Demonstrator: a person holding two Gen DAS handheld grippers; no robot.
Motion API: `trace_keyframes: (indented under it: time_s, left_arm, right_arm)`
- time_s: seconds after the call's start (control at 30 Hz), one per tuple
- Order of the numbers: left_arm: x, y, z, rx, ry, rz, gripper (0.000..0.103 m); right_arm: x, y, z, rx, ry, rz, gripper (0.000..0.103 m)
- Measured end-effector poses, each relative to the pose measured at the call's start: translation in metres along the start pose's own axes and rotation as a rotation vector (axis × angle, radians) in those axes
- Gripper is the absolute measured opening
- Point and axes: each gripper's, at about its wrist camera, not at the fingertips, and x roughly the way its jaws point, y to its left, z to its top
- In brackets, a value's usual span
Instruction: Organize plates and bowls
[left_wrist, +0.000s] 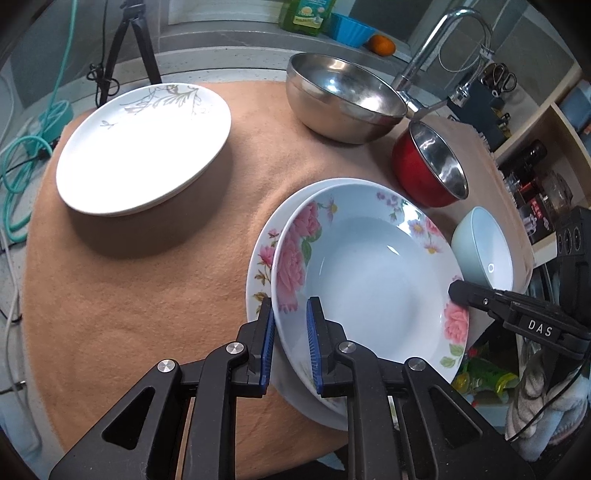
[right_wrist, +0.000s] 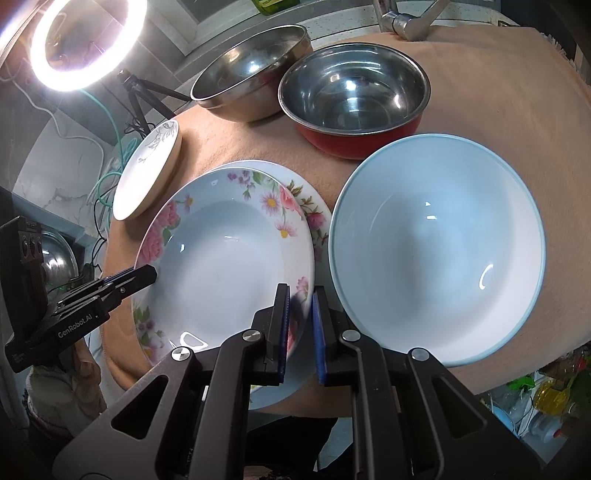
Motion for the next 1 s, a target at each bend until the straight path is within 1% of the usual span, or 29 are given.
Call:
trace_keyframes:
  time_s: [0.73, 1.0]
  left_arm:
    - [0.002, -0.011, 0.000, 0.139, 0.043, 0.049, 0.020]
    - [0.003, -0.020, -0.001, 0.193, 0.049, 0.094, 0.023]
  right_arm:
    - [0.001, 0.001, 0.000, -0.019, -0.001, -0.024, 0.013]
    - [0.001, 0.003, -0.001, -0.034, 0.002, -0.039, 0.013]
